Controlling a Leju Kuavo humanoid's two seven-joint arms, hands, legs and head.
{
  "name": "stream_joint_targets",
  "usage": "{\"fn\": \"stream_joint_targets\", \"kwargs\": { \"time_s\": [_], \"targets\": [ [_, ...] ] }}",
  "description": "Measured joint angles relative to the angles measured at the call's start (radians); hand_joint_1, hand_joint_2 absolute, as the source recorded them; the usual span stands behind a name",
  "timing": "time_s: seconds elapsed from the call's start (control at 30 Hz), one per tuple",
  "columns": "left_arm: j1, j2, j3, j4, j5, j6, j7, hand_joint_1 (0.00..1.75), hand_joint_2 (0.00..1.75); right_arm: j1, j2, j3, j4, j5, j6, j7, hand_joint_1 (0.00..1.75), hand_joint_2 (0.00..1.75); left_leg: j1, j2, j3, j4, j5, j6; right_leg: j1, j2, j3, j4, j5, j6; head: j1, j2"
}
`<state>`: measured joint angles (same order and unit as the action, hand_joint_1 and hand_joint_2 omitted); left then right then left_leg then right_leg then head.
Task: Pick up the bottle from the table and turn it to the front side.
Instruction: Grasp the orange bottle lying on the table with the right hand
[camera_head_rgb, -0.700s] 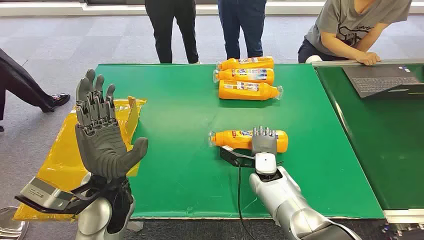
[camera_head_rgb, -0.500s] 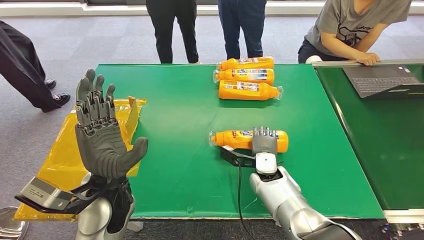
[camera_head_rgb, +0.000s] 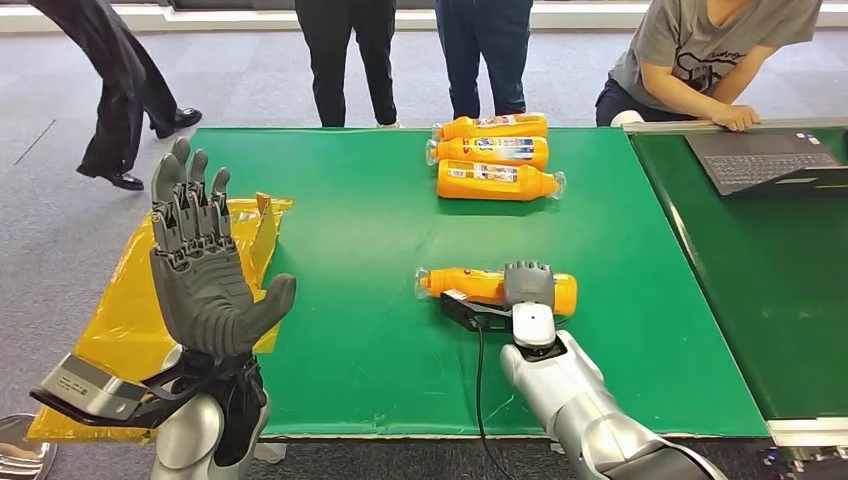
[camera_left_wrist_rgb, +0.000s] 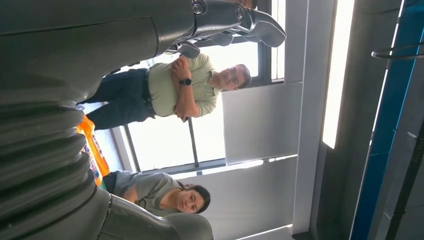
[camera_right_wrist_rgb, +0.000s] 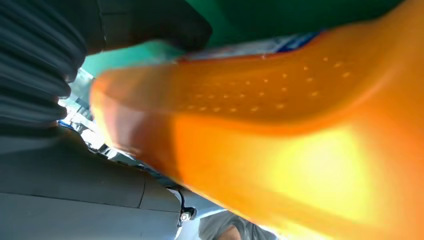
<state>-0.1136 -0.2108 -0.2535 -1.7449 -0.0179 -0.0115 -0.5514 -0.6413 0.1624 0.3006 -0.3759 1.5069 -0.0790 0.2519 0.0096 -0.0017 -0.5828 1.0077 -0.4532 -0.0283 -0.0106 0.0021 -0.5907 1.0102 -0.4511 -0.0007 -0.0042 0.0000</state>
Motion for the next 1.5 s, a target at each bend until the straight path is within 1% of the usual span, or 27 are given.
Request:
{"fn": "stream_joint_targets", "kwargs": {
  "time_s": [0.73,1.1,1.13,1.2,1.3,1.37,1.43,1.5],
  "targets": [
    [0.000,0.000,0.017,0.008,0.000,0.000,-0.008,0.00,1.75,0.001,0.003,-0.003,0.002,0.002,-0.012,-0.009,1.75,1.75,0.000,0.000,0.000,0.000,0.000,0.000,0.000,0.000,-0.001,0.000,0.000,0.000,0.000,0.000],
    [-0.001,0.000,0.024,0.017,0.009,0.000,-0.015,0.00,1.75,0.007,0.003,-0.008,0.002,0.003,-0.038,-0.013,1.75,1.75,0.000,0.000,-0.001,0.000,0.000,0.000,0.000,0.000,-0.001,0.000,0.000,0.000,0.000,0.000],
    [-0.001,0.000,0.025,0.017,0.009,0.000,-0.016,0.00,1.75,0.007,0.003,-0.009,0.002,0.002,-0.051,-0.017,1.75,1.75,0.000,0.000,-0.001,0.000,0.000,0.000,0.000,0.000,-0.001,0.000,0.000,0.000,0.000,0.000],
    [0.002,0.000,0.028,0.016,0.009,0.001,-0.022,0.00,1.75,0.014,0.005,-0.010,-0.001,-0.008,-0.117,-0.042,1.75,1.75,0.000,0.000,-0.002,0.000,0.000,0.000,0.000,0.000,-0.001,0.000,0.000,0.000,0.000,0.000],
    [0.016,0.000,0.039,0.005,0.009,0.006,-0.032,0.00,1.75,0.046,0.021,-0.024,-0.040,-0.060,-0.271,-0.133,1.75,1.75,0.000,0.000,-0.003,0.000,0.000,0.000,0.000,0.000,-0.004,0.000,0.000,0.000,0.000,0.000],
    [0.027,0.001,0.045,-0.005,0.008,0.008,-0.035,0.00,1.75,0.080,0.037,-0.034,-0.109,-0.105,-0.348,-0.195,1.75,1.75,0.000,0.000,-0.004,0.000,0.000,0.000,0.001,0.000,-0.005,0.000,0.000,0.000,0.000,0.000],
    [0.035,0.000,0.048,-0.011,0.006,0.008,-0.038,0.00,1.75,0.123,0.050,-0.040,-0.202,-0.144,-0.378,-0.233,1.75,1.75,0.001,-0.002,-0.005,0.000,0.000,0.000,0.001,-0.001,-0.005,0.000,-0.001,-0.001,0.000,0.000],
    [0.038,0.000,0.049,-0.012,0.003,0.008,-0.039,0.00,1.75,0.167,0.059,-0.042,-0.291,-0.168,-0.382,-0.247,1.75,1.75,0.001,-0.002,-0.006,0.000,0.000,0.000,0.001,-0.001,-0.006,0.000,-0.001,-0.001,0.000,0.000]
  ]
}}
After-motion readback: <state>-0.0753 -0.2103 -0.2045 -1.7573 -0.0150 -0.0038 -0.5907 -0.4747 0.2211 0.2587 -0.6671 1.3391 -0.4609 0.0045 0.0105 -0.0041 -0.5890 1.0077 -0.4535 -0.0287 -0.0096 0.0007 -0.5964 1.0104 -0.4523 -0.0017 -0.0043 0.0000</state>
